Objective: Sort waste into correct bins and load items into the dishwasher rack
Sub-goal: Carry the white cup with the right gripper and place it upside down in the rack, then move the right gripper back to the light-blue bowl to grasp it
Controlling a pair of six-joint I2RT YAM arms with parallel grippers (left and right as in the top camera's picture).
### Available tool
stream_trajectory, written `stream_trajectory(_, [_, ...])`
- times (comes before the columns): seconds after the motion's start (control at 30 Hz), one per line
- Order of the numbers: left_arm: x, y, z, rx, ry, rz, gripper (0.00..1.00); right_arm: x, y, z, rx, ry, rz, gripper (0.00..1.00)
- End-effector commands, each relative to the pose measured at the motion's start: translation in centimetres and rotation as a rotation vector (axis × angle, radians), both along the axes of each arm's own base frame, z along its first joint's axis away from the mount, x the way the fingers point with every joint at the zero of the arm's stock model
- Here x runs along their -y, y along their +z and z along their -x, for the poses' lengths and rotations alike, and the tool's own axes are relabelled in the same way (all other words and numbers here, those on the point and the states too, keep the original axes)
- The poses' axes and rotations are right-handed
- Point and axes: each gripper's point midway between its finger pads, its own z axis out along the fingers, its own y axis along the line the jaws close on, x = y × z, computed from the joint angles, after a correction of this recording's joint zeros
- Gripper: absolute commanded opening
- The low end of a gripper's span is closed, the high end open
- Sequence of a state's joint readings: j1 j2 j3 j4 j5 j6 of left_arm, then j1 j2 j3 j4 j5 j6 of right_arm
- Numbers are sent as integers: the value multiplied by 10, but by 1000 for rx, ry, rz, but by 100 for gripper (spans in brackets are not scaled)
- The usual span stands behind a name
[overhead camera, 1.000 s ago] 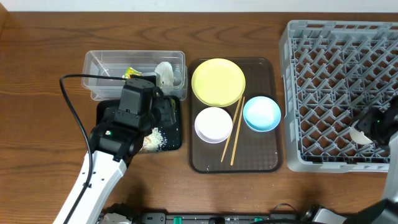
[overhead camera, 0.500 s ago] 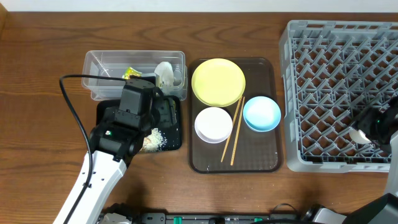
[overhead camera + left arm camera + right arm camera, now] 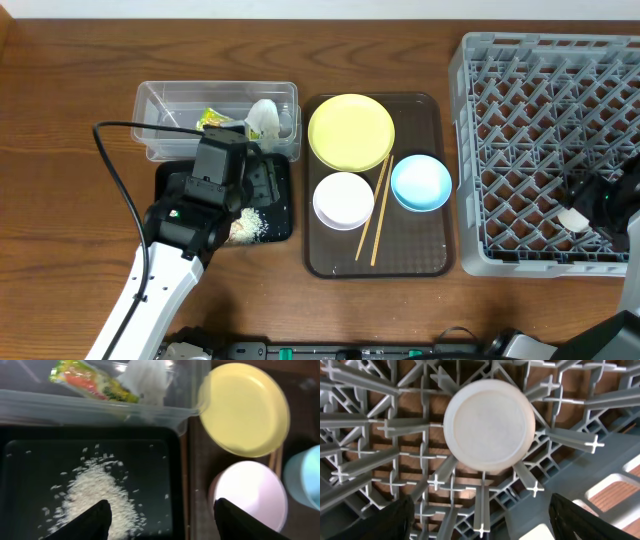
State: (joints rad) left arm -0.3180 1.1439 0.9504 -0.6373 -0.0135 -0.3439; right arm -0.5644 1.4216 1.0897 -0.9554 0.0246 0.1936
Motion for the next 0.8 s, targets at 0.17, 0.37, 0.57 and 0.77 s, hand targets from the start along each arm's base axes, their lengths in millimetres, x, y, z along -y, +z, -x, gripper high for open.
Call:
stream_trajectory(0.17, [-39,3,8,-16,191,-73,72,-46,69,-52,255,315,-41,84])
stream_trajectory(0.37, [-73,-4,20,-79,318,-78,72,-140,86,-84,375,690,-152,84])
stream_trajectory(0.57, [-84,-7,24,-101,354,-84,73,-213,81,-97,359,901,-122,75])
stream_trajectory(0.77, [-84,-7,25,-104,359,-80,73,-255,55,-115,296,975,-8,67])
